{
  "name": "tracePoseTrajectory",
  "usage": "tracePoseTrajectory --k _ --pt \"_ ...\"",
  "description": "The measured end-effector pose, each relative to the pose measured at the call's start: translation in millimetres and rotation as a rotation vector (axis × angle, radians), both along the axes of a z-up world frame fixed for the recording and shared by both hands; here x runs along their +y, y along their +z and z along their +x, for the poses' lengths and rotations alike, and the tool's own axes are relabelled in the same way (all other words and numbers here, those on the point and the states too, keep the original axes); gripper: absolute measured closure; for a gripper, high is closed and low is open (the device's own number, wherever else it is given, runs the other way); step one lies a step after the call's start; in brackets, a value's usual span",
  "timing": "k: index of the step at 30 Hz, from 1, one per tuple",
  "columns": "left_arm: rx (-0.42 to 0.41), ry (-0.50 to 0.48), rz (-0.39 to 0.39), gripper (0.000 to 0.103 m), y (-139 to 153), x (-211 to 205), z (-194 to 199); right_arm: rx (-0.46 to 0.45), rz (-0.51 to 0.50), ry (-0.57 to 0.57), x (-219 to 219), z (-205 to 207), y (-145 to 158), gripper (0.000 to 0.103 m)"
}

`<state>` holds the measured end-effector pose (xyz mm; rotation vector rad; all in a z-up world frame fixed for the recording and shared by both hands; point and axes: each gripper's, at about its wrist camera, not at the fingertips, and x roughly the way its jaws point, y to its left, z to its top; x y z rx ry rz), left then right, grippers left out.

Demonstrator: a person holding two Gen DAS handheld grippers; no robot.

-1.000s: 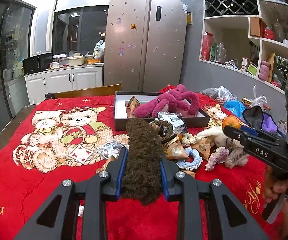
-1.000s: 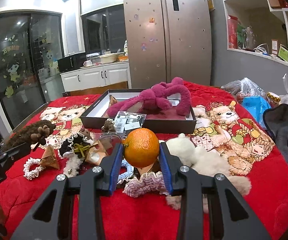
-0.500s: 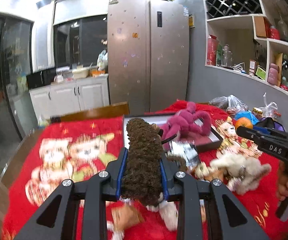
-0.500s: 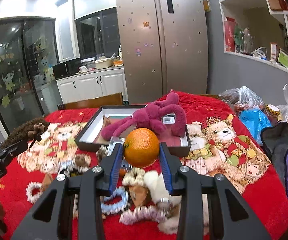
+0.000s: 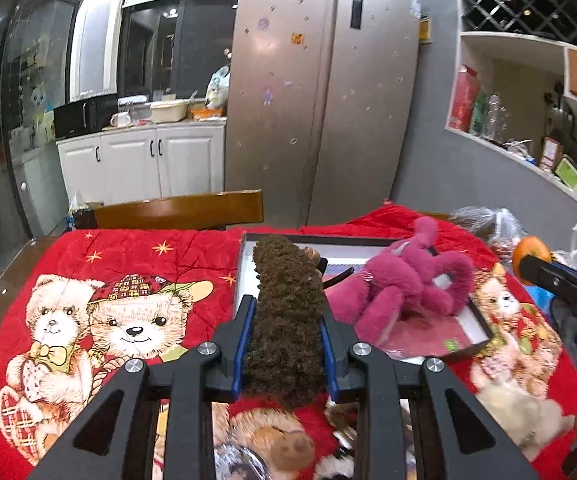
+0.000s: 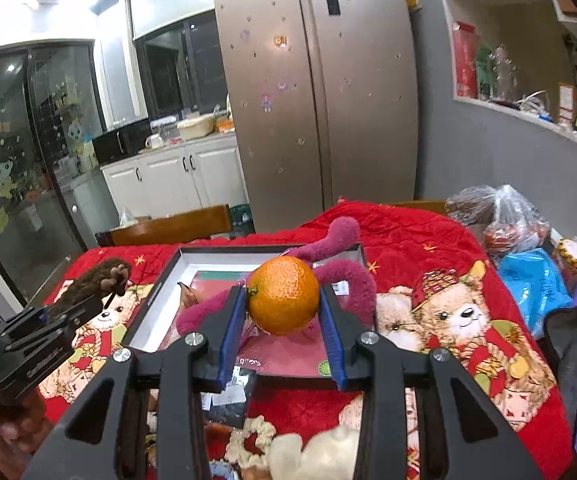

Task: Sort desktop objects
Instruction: 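Lower the orange into the box and open the right tool while left holds the strip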

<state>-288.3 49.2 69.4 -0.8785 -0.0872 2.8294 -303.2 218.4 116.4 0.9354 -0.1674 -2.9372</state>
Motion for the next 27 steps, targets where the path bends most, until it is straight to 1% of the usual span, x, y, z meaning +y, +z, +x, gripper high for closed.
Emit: tracePoseTrajectory --k 2,4,6,8,9,10,13,15,18,21,27 --pt "-0.028 0.011 0.018 0.074 -13 -6 -12 -0.011 0.009 0.006 1 -8 -13 0.065" --pt "-0.076 0.006 0.013 0.074 -24 -8 -24 -0.039 0.016 -0.012 4 -21 -33 0.065" --pt "-0.107 0.003 0.001 0.074 -37 -7 -31 -0.102 0.029 -0.047 9 -36 -56 0.065" --pt "-0.124 -0.01 -0.035 0.074 -45 -2 -35 -0.153 0.0 -0.057 16 -46 -71 0.065" --pt "-0.129 -0.014 -0.051 0.074 -48 1 -36 -0.177 -0.037 -0.052 21 -51 -76 0.065" --pt "-0.134 -0.018 -0.054 0.074 -49 3 -37 -0.183 -0.048 -0.053 23 -53 -77 0.065" --pt "-0.141 -0.038 -0.052 0.074 -50 7 -37 -0.171 0.024 -0.062 19 -53 -75 0.065" --pt "-0.144 -0.041 -0.069 0.074 -51 11 -38 -0.188 0.05 -0.072 16 -54 -80 0.065" --pt "-0.148 -0.046 -0.07 0.074 -52 11 -38 -0.228 0.06 -0.08 17 -61 -92 0.065" --pt "-0.152 -0.041 -0.072 0.074 -52 10 -40 -0.265 0.047 -0.087 21 -65 -103 0.066" --pt "-0.169 -0.038 -0.071 0.074 -55 8 -41 -0.264 0.06 -0.084 19 -66 -105 0.066"
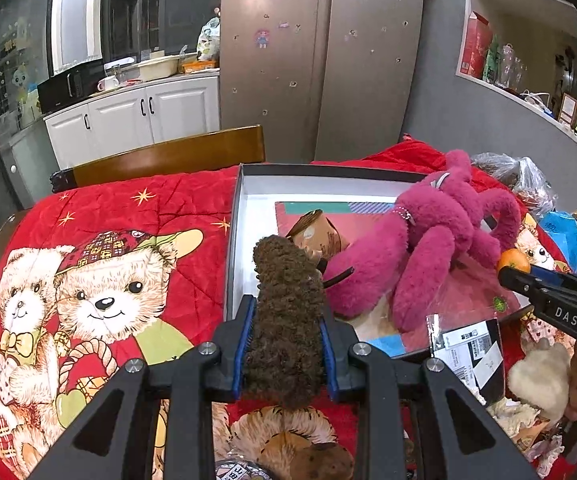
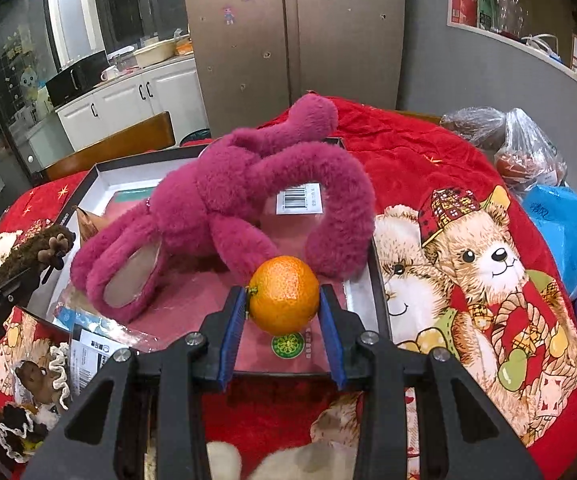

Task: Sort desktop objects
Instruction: 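Lower the orange into the box and open the right tool while left holds the strip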

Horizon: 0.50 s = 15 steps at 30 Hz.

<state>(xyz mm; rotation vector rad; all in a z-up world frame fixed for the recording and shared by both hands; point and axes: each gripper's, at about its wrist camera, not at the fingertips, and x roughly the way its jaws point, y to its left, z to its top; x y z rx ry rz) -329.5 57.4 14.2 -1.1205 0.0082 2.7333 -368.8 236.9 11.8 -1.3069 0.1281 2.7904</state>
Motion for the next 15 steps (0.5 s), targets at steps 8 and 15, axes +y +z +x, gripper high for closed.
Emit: tracePoseTrajectory --k 8,15 --pt "-0.007 -0.001 -0.002 0.073 -1 0 1 -0.004 0.013 0.007 -1 -2 -2 0.065" --pt "0.064 0.007 0.062 0.024 12 -6 9 0.043 -0.043 0.004 6 2 8 0.06"
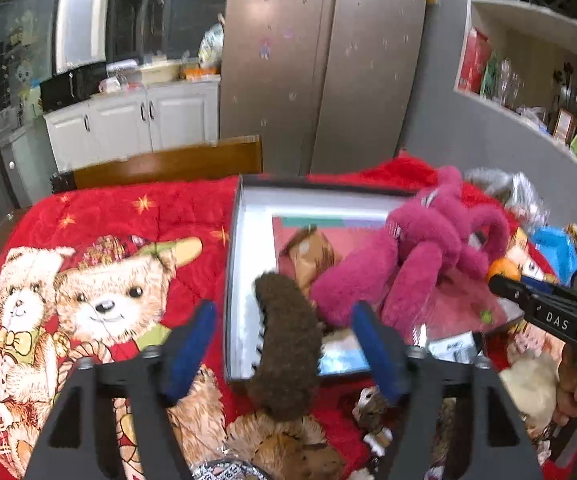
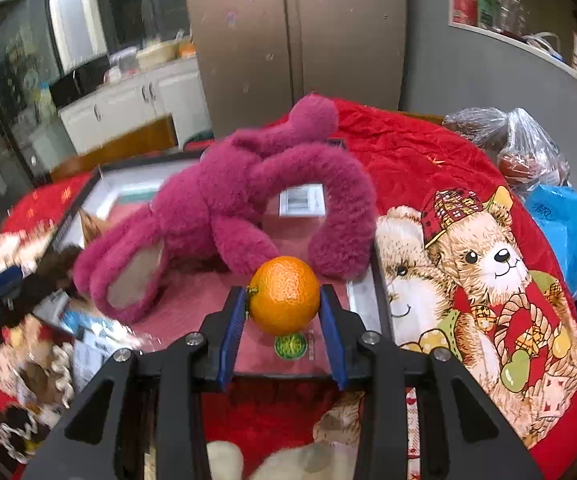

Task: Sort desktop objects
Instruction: 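Lower the orange into the box and open the right tool while left holds the strip, then lower the brown strip into the box, open the left tool and withdraw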

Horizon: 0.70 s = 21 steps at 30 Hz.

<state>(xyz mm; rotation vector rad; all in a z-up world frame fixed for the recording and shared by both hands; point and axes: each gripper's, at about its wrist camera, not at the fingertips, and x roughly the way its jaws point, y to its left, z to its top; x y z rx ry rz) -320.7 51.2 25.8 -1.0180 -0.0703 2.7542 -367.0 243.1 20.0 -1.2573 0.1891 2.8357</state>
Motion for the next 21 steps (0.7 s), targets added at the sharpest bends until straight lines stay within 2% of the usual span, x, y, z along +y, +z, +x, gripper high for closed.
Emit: tracePoseTrajectory --k 1,3,4,5,6,11,21 --pt "0.017 -0.004 0.003 0.021 3 0 2 0.011 -0.007 0.008 0 1 3 0.054" --pt "0.041 -0.022 -0.009 0.019 8 2 6 0.071 -0.031 0.02 3 8 15 0.023" --pt "0.05 -0.027 -0.027 0.019 10 3 6 0.088 -0.039 0.02 3 10 19 0.016" --pt "0.054 -0.028 -0.043 0.019 11 5 7 0.102 -0.047 0.022 3 11 24 0.003" --pt "0.057 -0.027 -0.065 0.019 13 6 8 0.117 -0.044 0.021 3 14 29 0.0" --pt "0.078 -0.009 -0.072 0.019 21 4 11 0.133 0.022 0.006 1 17 40 0.0" --pt "0.083 0.022 -0.016 0.019 37 -12 13 0.154 -0.002 0.014 2 25 52 0.0"
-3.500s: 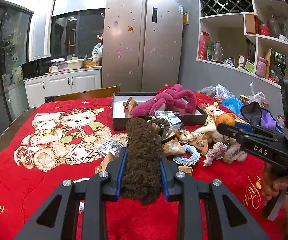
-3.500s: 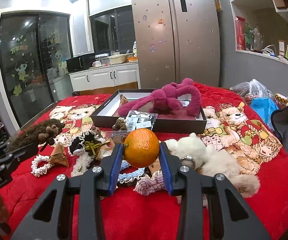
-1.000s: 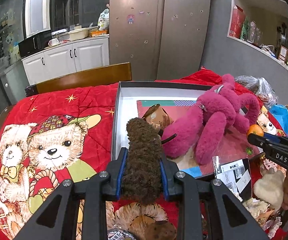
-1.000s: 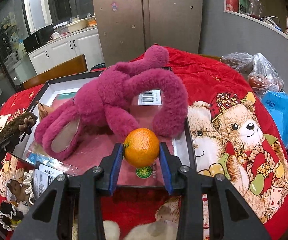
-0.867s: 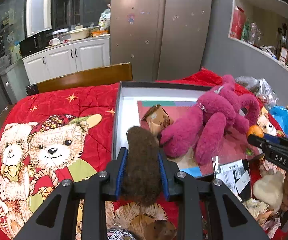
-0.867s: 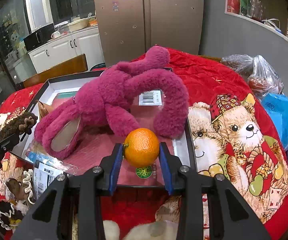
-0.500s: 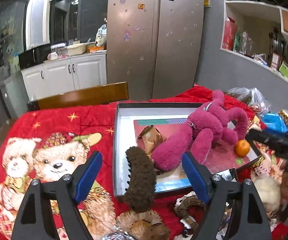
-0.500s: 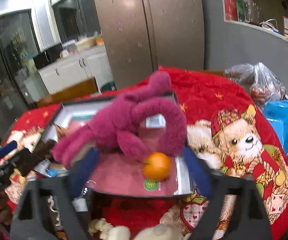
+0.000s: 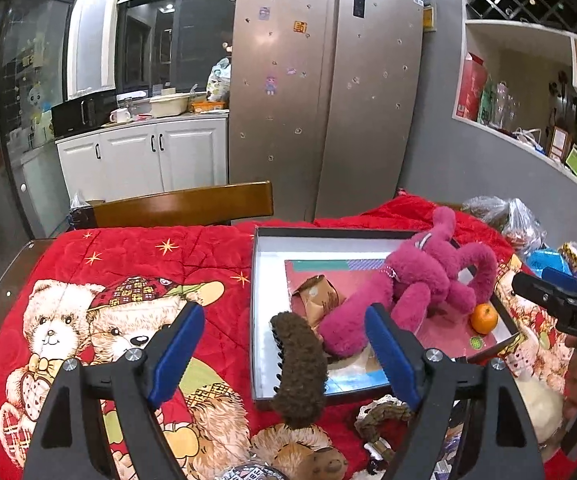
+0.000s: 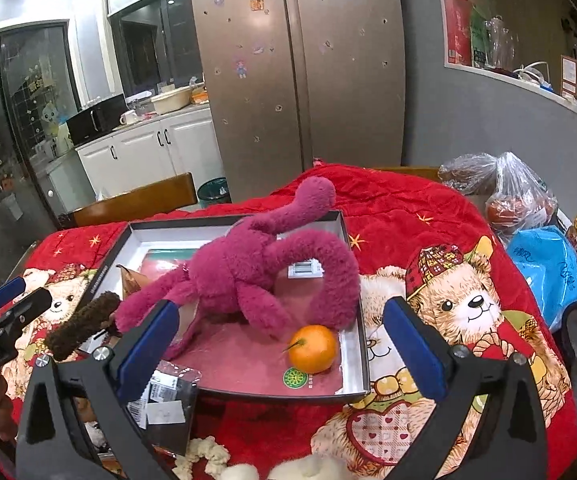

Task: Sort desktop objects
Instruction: 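Lower the brown strip into the box, open the left tool and withdraw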

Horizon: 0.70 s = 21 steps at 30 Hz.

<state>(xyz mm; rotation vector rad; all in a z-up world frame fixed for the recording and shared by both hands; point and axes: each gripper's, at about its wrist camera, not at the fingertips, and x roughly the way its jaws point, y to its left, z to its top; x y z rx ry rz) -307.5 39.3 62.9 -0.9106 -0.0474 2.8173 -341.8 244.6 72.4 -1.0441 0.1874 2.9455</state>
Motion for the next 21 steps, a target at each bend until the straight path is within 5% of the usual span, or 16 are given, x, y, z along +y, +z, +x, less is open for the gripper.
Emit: tracePoseTrajectory --k 10,21 --pt "0.084 -0.006 0.031 0.019 44 -17 28 0.116 -0.011 0.05 -14 39 51 0.0" --pt "0.146 0.06 0.037 0.019 104 -37 95 0.285 0.069 0.214 -76 133 114 0.0"
